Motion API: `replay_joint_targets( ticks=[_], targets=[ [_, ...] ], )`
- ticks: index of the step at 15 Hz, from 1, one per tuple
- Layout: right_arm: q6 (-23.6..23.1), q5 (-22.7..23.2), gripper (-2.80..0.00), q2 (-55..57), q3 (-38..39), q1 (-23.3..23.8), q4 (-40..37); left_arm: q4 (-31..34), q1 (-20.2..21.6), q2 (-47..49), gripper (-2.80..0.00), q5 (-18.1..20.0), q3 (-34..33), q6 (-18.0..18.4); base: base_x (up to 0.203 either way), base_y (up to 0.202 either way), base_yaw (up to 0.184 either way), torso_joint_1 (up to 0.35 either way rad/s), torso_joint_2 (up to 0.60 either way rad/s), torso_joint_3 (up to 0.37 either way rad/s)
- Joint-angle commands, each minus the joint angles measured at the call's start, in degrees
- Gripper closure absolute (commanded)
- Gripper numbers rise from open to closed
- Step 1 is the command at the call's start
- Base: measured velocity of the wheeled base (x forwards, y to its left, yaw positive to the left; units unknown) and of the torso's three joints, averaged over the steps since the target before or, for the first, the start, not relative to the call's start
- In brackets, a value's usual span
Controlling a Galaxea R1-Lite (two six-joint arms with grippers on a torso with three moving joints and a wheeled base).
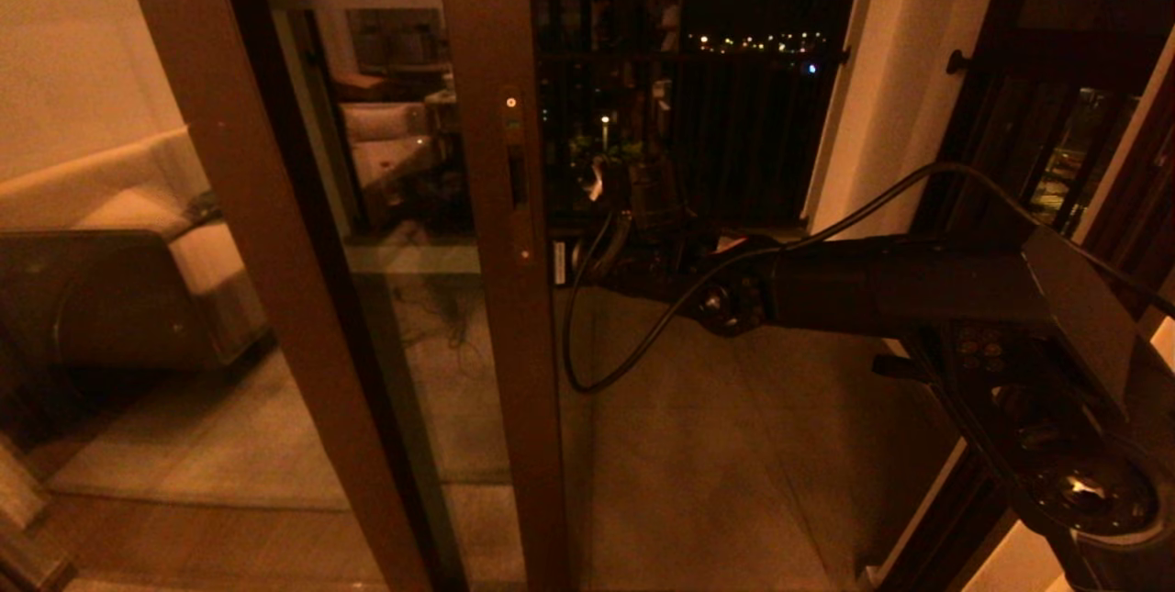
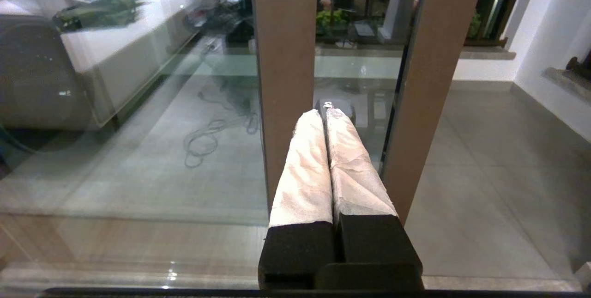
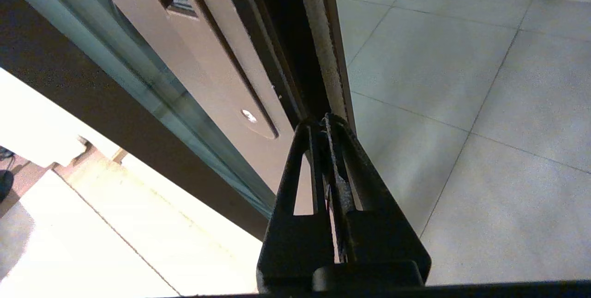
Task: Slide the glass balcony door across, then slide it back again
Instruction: Open the slid door
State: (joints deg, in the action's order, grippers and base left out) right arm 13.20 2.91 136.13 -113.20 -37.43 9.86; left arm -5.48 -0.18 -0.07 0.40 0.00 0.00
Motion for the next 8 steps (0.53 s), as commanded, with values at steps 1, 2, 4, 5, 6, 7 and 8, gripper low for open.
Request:
replay_joint_targets(
  ticks=[1, 2, 4, 5, 6, 7, 8],
  targets=[
    [0.1, 0.1, 0.00, 0.3, 0.0, -0.2, 0.1, -0.1, 0.0, 0.1, 0.00, 0.0, -2.2, 0.0, 0.000, 0.000, 0.000, 0.000, 0.00, 0.000],
    [0.1, 0.0, 0.00, 0.4, 0.0, -0.3, 0.2, -0.1, 0.0, 0.1, 0.00, 0.0, -2.2, 0.0, 0.000, 0.000, 0.000, 0.000, 0.00, 0.000],
    [0.2, -1.3, 0.00, -0.6, 0.2, -0.3, 0.8, -0.1, 0.0, 0.1, 0.00, 0.0, -2.1, 0.0, 0.000, 0.000, 0.000, 0.000, 0.00, 0.000],
    [0.2, -2.6, 0.00, -2.3, 1.0, -0.3, 0.5, -0.1, 0.0, 0.1, 0.00, -0.1, -2.2, 0.0, 0.000, 0.000, 0.000, 0.000, 0.00, 0.000],
    [0.2, -4.1, 0.00, -5.0, 2.9, -0.2, 0.1, -0.1, 0.0, 0.1, 0.00, 0.0, -2.2, 0.0, 0.000, 0.000, 0.000, 0.000, 0.00, 0.000],
    [0.2, -4.7, 0.00, -8.4, 6.0, 0.0, -0.1, -0.1, 0.0, 0.1, 0.00, 0.0, -2.2, 0.0, 0.000, 0.000, 0.000, 0.000, 0.00, 0.000],
    [0.2, -5.0, 0.00, -12.1, 10.3, 0.5, -0.1, -0.1, 0.0, 0.1, 0.00, 0.0, -2.2, 0.0, 0.000, 0.000, 0.000, 0.000, 0.00, 0.000]
  ],
)
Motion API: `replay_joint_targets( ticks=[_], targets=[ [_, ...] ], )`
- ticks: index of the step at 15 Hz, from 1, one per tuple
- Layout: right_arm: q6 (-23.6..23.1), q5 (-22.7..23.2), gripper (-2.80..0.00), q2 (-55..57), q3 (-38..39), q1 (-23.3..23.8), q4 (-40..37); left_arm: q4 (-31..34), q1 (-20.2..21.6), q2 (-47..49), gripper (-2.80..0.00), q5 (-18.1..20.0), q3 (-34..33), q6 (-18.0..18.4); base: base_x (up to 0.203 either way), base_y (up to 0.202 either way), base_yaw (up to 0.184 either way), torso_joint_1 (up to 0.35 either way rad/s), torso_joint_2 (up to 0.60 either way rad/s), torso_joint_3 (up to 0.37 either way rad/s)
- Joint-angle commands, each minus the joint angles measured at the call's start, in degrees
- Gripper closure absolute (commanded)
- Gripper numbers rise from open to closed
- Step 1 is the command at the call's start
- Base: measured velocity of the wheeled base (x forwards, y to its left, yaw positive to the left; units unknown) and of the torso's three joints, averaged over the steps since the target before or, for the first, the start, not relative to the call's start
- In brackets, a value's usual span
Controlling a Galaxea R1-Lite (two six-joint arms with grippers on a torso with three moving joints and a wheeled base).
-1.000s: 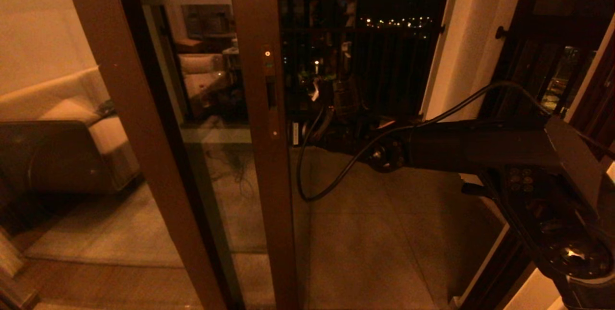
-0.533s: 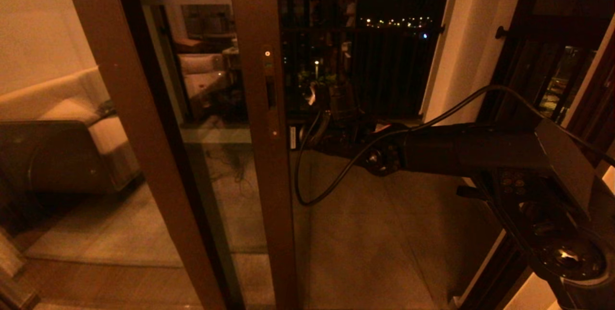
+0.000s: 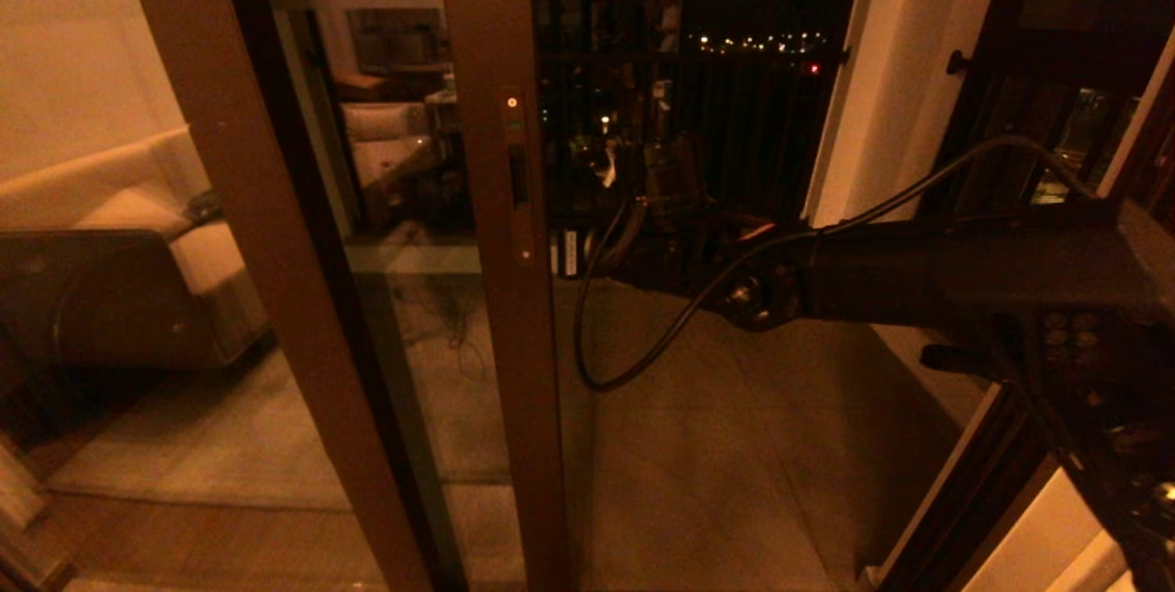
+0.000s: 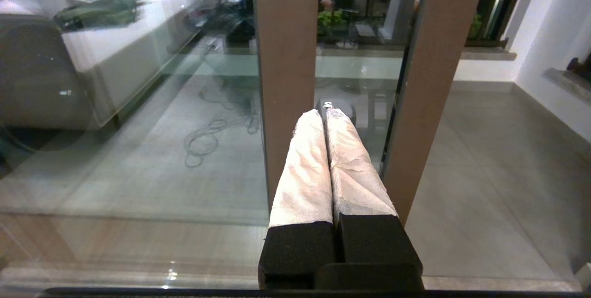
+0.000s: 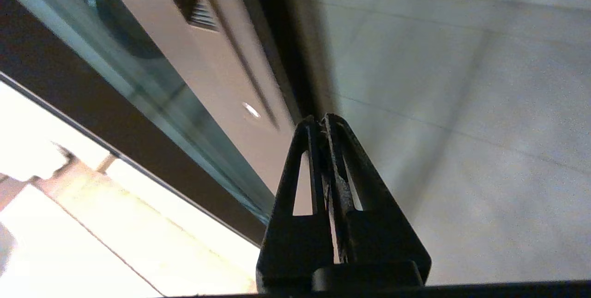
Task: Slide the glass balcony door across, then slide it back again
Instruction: Open the slid door
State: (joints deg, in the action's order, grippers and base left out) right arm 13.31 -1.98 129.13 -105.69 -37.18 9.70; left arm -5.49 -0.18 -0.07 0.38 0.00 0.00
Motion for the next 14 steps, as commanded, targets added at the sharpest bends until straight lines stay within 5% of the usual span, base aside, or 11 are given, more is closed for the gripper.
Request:
replay_joint_targets(
  ticks=[1, 8, 14],
  targets=[
    [0.0, -0.3, 0.00, -9.4, 7.1, 0.8, 0.0, -0.1, 0.0, 0.1, 0.00, 0.0, -2.2, 0.0, 0.000, 0.000, 0.000, 0.000, 0.00, 0.000],
    [-1.9, -1.8, 0.00, -42.8, 33.0, 5.6, -2.1, -0.1, 0.0, 0.1, 0.00, 0.0, -2.2, 0.0, 0.000, 0.000, 0.000, 0.000, 0.00, 0.000],
    [-3.6, -8.2, 0.00, -71.1, 39.2, 11.8, -25.8, -0.1, 0.0, 0.1, 0.00, 0.1, -2.2, 0.0, 0.000, 0.000, 0.000, 0.000, 0.00, 0.000]
  ],
)
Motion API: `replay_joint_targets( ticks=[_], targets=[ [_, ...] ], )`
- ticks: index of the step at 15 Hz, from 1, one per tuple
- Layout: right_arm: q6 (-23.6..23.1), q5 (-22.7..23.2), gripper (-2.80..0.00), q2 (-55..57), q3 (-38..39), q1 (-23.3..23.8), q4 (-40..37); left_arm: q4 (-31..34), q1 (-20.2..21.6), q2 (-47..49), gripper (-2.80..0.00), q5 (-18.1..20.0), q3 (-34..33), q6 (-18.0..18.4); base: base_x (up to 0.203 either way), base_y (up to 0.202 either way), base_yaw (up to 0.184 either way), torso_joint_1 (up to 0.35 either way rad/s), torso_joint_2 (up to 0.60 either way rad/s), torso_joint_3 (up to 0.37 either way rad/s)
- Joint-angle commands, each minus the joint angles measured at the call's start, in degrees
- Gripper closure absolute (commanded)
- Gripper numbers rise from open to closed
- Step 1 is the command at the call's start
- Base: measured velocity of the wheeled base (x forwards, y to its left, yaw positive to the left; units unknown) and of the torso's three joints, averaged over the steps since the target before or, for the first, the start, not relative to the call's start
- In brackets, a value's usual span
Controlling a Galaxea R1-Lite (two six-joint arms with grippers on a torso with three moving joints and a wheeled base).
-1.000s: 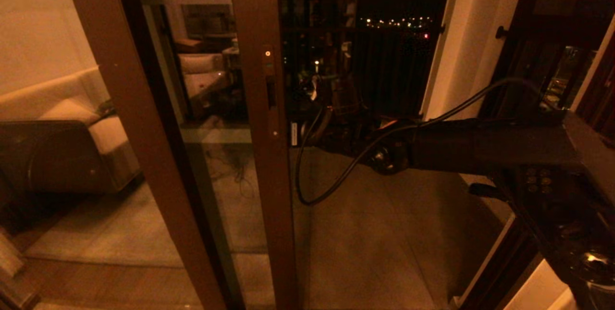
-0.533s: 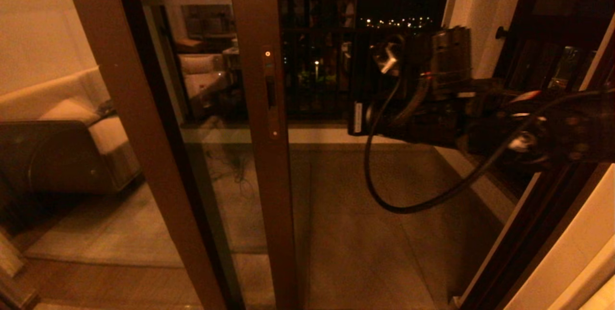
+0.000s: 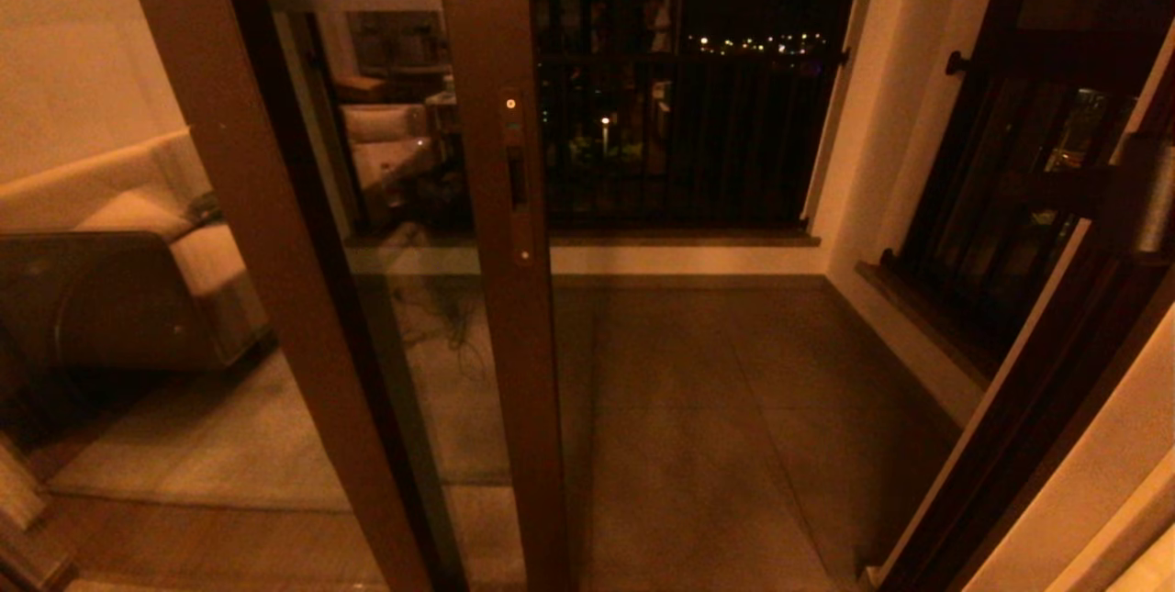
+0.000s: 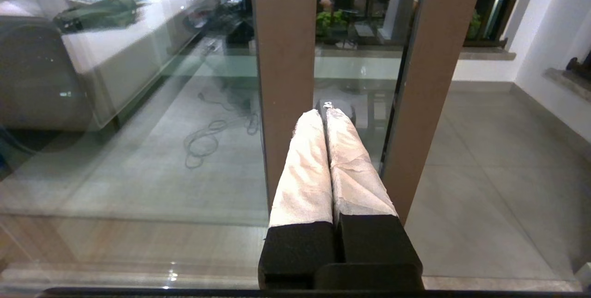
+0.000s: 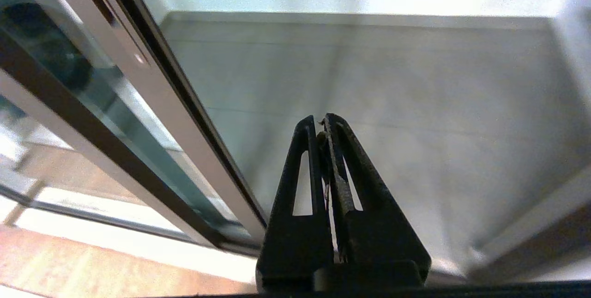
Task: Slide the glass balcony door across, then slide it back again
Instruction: Open the slid door
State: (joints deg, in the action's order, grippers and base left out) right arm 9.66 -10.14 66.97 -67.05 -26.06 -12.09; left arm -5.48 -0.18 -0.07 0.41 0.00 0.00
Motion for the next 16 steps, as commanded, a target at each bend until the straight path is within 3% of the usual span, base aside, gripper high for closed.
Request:
replay_joint_targets(
  ticks=[1, 4, 6, 10, 12, 16],
  targets=[
    [0.0, -0.8, 0.00, -14.0, 0.9, 1.2, -9.5, -0.1, 0.0, 0.1, 0.00, 0.0, -2.1, 0.0, 0.000, 0.000, 0.000, 0.000, 0.00, 0.000],
    [-0.5, -6.4, 0.00, -27.1, 1.6, 2.7, -23.7, -0.1, 0.0, 0.1, 0.00, 0.0, -2.2, 0.0, 0.000, 0.000, 0.000, 0.000, 0.00, 0.000],
    [-1.4, -8.3, 0.00, -34.0, 1.5, 7.5, -30.8, -0.1, 0.0, 0.1, 0.00, 0.0, -2.2, 0.0, 0.000, 0.000, 0.000, 0.000, 0.00, 0.000],
    [-13.8, -9.0, 0.00, -46.3, 0.1, 21.6, -35.8, -0.1, 0.0, 0.1, 0.00, 0.0, -2.1, 0.0, 0.000, 0.000, 0.000, 0.000, 0.00, 0.000],
    [-16.6, -7.2, 0.00, -51.8, 0.4, 24.2, -36.8, -0.1, 0.0, 0.1, 0.00, 0.0, -2.1, 0.0, 0.000, 0.000, 0.000, 0.000, 0.00, 0.000],
    [-17.6, 0.1, 0.00, -66.2, 4.4, 25.8, -44.6, -0.1, 0.0, 0.1, 0.00, -0.1, -2.1, 0.0, 0.000, 0.000, 0.000, 0.000, 0.00, 0.000]
  ],
)
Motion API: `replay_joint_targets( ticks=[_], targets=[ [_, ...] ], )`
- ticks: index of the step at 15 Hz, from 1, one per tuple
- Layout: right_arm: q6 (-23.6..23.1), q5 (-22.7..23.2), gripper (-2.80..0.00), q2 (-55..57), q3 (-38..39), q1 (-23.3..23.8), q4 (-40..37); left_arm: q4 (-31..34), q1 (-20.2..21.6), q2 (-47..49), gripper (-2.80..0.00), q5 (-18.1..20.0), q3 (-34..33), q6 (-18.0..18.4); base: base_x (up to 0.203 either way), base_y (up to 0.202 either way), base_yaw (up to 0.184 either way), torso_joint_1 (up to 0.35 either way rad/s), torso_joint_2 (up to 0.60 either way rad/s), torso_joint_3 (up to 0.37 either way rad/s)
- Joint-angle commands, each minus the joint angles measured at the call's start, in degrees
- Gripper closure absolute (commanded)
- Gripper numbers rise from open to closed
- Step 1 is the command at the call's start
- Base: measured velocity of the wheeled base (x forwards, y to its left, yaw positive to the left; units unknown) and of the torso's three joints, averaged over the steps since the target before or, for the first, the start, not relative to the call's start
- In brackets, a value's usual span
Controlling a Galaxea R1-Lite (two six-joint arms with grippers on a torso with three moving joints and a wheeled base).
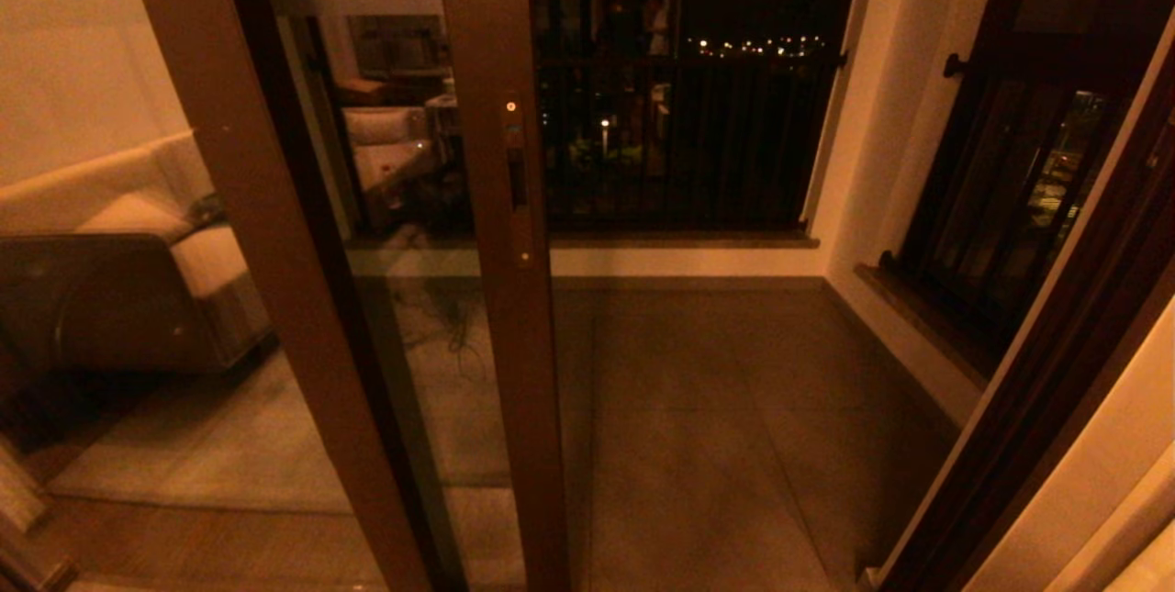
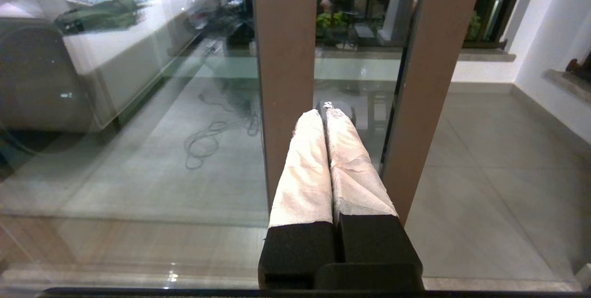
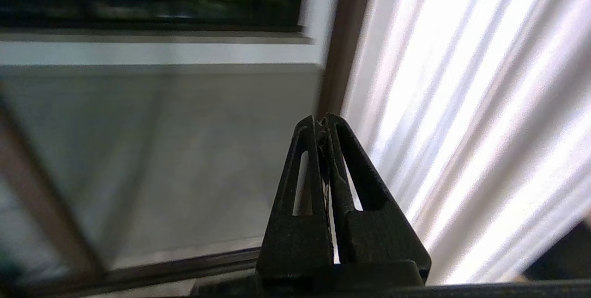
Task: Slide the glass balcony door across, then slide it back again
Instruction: Open the slid door
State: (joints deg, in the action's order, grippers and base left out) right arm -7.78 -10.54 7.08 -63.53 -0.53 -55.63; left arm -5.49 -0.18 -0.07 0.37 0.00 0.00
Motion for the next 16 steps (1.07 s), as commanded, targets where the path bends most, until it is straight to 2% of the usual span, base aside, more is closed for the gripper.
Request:
replay_joint_targets(
  ticks=[1, 2, 4, 9, 11, 13, 16],
  targets=[
    [2.7, 3.1, 0.00, -7.4, 1.2, 0.4, -5.6, -0.1, 0.0, 0.1, 0.00, 0.0, -2.1, 0.0, 0.000, 0.000, 0.000, 0.000, 0.00, 0.000],
    [5.7, 6.0, 0.00, -7.2, 3.2, 0.5, -7.2, -0.1, 0.0, 0.1, 0.00, 0.0, -2.2, 0.0, 0.000, 0.000, 0.000, 0.000, 0.00, 0.000],
    [6.1, 10.1, 0.00, -7.1, 11.6, 0.5, -2.5, -0.1, 0.0, 0.1, 0.00, 0.0, -2.1, 0.0, 0.000, 0.000, 0.000, 0.000, 0.00, 0.000],
    [3.3, 11.8, 0.00, -7.0, 46.9, 0.5, 32.6, -0.1, 0.0, 0.1, 0.00, 0.0, -2.2, 0.0, 0.000, 0.000, 0.000, 0.000, 0.00, 0.000],
    [2.0, 11.9, 0.00, -7.0, 56.6, 0.5, 43.1, -0.1, 0.0, 0.1, 0.00, 0.0, -2.2, 0.0, 0.000, 0.000, 0.000, 0.000, 0.00, 0.000],
    [1.7, 12.1, 0.00, -7.0, 62.6, 0.5, 53.1, -0.1, 0.0, 0.1, 0.00, 0.1, -2.1, 0.0, 0.000, 0.000, 0.000, 0.000, 0.00, 0.000],
    [3.1, 12.2, 0.00, -7.0, 62.7, 0.4, 53.1, -0.1, 0.0, 0.1, 0.00, -0.1, -2.1, -0.1, 0.000, 0.000, 0.000, 0.000, 0.00, 0.000]
  ],
)
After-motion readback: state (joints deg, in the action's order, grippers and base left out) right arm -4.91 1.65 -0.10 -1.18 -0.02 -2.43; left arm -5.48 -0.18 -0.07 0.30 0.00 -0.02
